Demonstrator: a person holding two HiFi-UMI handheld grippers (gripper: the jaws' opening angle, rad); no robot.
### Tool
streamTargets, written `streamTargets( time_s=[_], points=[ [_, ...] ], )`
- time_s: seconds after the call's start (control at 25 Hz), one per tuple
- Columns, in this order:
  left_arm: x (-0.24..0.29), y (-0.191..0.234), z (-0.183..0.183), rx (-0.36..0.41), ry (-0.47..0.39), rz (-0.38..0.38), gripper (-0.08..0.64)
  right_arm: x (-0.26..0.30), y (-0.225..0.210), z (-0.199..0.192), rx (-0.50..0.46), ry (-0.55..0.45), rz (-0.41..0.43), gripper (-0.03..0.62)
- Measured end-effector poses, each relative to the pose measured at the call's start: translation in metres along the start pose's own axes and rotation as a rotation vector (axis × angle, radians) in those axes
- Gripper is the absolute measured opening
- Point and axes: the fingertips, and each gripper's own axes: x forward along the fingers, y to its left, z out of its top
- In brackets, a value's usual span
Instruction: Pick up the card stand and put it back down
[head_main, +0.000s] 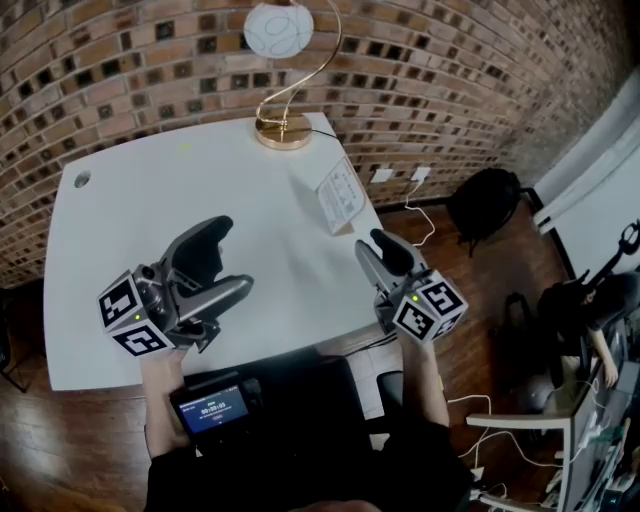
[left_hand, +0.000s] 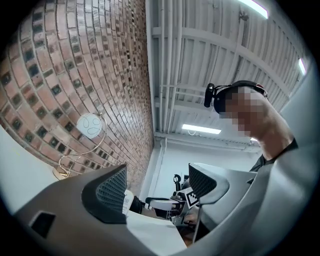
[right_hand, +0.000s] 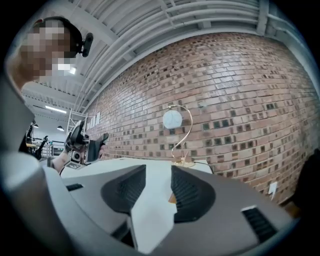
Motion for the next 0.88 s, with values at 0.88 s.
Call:
streamTargets(
  time_s=[0.88],
  points=[
    [0.02,0.025,-0.017,0.049,0.277,0.026,0.387,0.069,-0.047,-0.024,0.074,0.127,-0.058,0.206]
  ],
)
